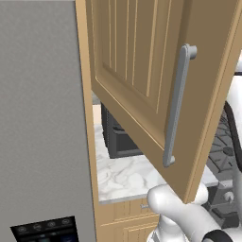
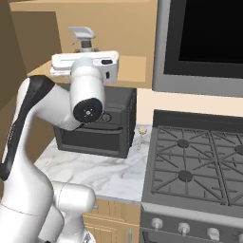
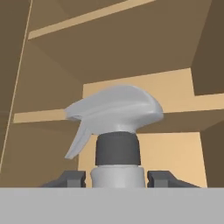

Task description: Pick the bar soap and spray from the cabinet and place them on the counter.

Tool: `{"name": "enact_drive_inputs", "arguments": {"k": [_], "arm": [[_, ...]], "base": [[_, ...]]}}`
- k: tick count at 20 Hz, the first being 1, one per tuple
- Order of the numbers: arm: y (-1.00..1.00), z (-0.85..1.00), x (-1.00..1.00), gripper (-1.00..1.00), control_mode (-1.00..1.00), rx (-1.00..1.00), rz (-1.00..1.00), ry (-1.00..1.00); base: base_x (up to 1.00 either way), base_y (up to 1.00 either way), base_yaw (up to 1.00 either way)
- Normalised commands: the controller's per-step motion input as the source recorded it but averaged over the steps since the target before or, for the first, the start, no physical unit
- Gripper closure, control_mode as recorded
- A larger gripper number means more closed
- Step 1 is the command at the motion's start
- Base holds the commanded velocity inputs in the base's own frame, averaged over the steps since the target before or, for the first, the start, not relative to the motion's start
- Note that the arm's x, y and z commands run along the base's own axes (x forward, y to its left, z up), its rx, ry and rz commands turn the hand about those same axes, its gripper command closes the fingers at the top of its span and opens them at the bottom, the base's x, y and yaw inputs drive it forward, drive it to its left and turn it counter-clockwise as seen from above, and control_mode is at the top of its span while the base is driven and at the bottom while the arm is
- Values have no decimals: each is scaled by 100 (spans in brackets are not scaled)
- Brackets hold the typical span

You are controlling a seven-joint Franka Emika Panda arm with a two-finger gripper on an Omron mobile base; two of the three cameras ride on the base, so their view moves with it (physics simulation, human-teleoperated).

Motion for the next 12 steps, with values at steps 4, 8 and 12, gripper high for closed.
{"name": "enact_drive_inputs", "arguments": {"k": [4, 8, 12], "arm": [[0, 0, -95, 100, -100, 0, 0, 0], [0, -3, -98, 100, -100, 0, 0, 0], [0, -8, -93, 100, -100, 0, 0, 0]], "base": [[0, 0, 0], [0, 0, 0], [0, 0, 0]]}}
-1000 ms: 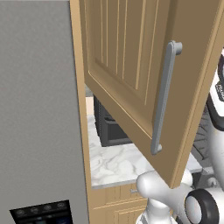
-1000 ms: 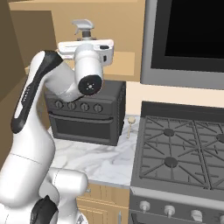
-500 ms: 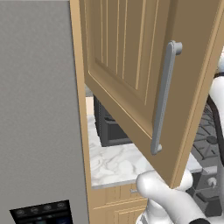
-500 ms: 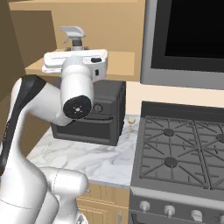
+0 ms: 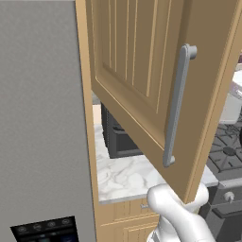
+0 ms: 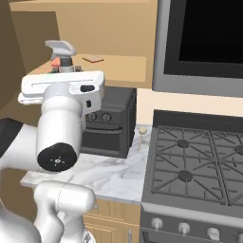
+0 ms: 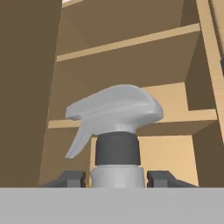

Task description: Pick the bar soap and spray from the cabinet and place them on the counter.

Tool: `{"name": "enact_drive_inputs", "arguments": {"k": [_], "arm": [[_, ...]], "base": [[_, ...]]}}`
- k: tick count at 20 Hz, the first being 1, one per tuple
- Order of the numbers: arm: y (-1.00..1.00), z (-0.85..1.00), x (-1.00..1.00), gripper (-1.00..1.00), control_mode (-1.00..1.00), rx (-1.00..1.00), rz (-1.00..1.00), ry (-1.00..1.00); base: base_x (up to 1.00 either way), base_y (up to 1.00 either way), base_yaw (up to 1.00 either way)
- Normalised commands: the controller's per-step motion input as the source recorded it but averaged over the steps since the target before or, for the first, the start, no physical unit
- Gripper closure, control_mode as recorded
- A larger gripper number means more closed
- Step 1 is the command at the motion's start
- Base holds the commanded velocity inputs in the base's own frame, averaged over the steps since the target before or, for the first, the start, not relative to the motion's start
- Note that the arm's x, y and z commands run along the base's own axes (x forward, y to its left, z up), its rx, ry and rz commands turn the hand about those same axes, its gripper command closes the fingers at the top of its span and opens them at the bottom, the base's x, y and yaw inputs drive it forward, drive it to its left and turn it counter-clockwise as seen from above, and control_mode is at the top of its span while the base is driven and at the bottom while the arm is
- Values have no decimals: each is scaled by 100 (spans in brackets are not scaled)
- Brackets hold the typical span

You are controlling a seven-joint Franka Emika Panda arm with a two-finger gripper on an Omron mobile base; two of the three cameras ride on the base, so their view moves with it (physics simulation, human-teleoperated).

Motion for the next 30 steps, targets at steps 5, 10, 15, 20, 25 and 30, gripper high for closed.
{"name": "enact_drive_inputs", "arguments": {"k": [5, 10, 15, 20, 25, 30], "arm": [[0, -7, -74, 100, -100, 0, 1, 0], [0, -30, -34, 100, -100, -2, 2, 0], [1, -49, -16, 100, -100, -3, 4, -3], [21, -60, -7, 100, -100, -3, 4, -15], [28, -55, 0, 100, -100, 0, 6, -17], [20, -26, 0, 100, -100, 5, 8, -11]], "base": [[0, 0, 0], [0, 0, 0], [0, 0, 0], [0, 0, 0], [0, 0, 0], [0, 0, 0]]}}
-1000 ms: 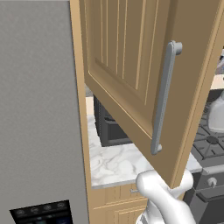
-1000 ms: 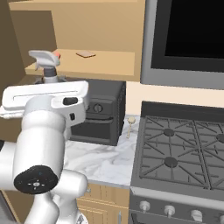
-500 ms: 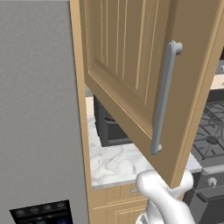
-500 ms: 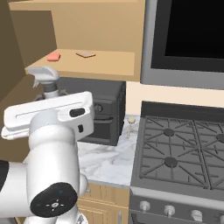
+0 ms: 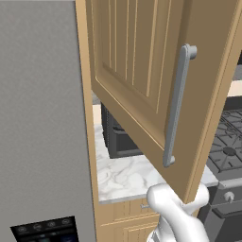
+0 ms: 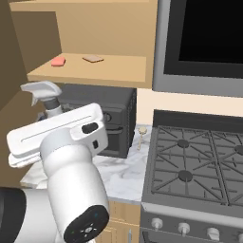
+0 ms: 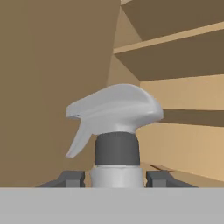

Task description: Pick the bar soap and spray from the cabinet and place them on the counter.

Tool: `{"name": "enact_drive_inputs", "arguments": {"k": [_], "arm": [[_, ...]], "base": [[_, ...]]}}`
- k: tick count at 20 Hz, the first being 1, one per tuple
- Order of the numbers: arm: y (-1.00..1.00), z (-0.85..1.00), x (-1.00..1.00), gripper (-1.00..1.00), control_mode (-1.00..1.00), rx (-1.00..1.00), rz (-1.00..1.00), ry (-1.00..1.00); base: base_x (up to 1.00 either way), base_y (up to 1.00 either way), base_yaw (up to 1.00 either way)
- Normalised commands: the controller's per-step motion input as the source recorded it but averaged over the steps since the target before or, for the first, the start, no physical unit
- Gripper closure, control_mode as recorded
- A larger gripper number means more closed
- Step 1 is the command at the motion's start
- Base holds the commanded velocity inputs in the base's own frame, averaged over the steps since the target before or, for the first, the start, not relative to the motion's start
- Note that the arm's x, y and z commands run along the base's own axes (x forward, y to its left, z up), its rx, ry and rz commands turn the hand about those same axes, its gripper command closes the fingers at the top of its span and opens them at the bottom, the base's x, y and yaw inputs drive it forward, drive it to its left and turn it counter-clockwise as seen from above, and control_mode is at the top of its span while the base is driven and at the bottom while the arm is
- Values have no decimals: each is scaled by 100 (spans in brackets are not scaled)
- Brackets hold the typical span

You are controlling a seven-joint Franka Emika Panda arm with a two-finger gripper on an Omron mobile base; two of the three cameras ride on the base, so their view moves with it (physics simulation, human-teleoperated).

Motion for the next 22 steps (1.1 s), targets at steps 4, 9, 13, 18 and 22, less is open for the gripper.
{"name": "enact_drive_inputs", "arguments": {"k": [4, 9, 13, 18, 22], "arm": [[9, 0, 0, 100, -100, 14, 8, -1], [17, -3, 0, 100, -100, 17, 4, 0], [35, -20, 8, 100, -100, 16, 2, 0], [38, -28, 9, 100, -100, 8, 1, -3], [25, -18, 0, 100, -100, 0, 0, -11]], "base": [[0, 0, 0], [0, 0, 0], [0, 0, 0], [0, 0, 0], [0, 0, 0]]}}
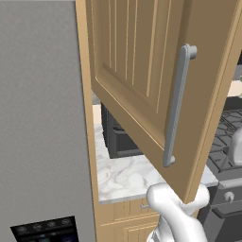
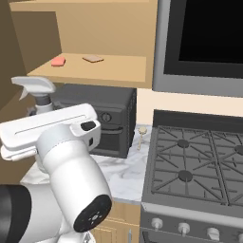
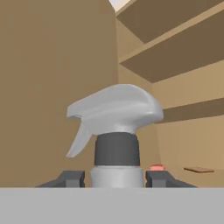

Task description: Pick the bar soap and spray from the cabinet and place them on the counter.

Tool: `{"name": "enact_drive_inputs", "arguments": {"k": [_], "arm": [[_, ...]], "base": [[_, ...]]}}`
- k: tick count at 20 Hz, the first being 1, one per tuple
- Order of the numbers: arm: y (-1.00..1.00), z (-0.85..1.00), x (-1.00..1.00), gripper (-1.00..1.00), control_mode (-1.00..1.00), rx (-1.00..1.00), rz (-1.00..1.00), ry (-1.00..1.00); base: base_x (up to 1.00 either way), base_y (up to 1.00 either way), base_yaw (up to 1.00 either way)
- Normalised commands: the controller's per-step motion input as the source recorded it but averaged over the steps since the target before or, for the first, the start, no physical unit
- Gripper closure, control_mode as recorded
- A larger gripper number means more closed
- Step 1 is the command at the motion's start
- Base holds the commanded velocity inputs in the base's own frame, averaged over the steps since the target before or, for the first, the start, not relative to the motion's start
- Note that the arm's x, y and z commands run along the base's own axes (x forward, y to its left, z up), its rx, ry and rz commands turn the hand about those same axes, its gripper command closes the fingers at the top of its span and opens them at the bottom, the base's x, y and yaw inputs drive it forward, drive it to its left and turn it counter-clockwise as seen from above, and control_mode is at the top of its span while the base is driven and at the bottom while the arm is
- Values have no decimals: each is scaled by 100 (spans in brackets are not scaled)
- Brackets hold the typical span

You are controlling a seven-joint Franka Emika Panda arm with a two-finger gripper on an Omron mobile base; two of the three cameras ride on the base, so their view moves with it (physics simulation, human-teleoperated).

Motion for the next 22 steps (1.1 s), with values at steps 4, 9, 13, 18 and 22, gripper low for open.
{"name": "enact_drive_inputs", "arguments": {"k": [4, 9, 13, 18, 22], "arm": [[19, -12, 0, 100, -100, 0, 0, -11], [16, -19, 1, 100, -100, 3, 0, -11], [12, -27, 10, 100, -100, 6, 0, -6], [20, -34, 26, 100, -100, 3, 0, -1], [33, -33, 38, 100, -100, 3, 0, 0]], "base": [[0, 0, 0], [0, 0, 0], [0, 0, 0], [0, 0, 0], [0, 0, 0]]}}
